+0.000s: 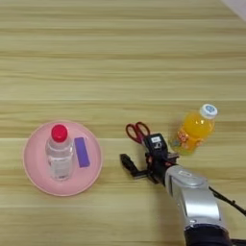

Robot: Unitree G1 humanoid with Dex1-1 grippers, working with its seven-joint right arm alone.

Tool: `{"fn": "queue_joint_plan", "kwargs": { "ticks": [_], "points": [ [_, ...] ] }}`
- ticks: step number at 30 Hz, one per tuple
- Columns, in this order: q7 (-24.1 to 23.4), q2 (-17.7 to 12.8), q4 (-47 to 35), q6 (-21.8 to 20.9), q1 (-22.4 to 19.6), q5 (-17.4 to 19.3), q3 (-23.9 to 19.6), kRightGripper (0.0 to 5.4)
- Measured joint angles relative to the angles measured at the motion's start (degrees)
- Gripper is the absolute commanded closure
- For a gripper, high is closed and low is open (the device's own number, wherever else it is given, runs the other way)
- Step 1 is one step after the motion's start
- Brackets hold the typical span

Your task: Move the objects on the table

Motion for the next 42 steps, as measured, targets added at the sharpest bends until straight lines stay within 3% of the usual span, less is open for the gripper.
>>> {"fn": "queue_joint_plan", "kwargs": {
  "ticks": [10, 27, 42],
  "points": [
    [-1.12, 0.14, 4.14, -1.24, -3.13, -0.19, 0.37, 0.04],
    [-0.48, 1.72, -4.17, 3.74, 0.24, 0.21, 2.98, 0.04],
    [-0.50, 2.07, -6.88, 4.99, 1.80, 0.20, 4.08, 0.04]
  ]
}}
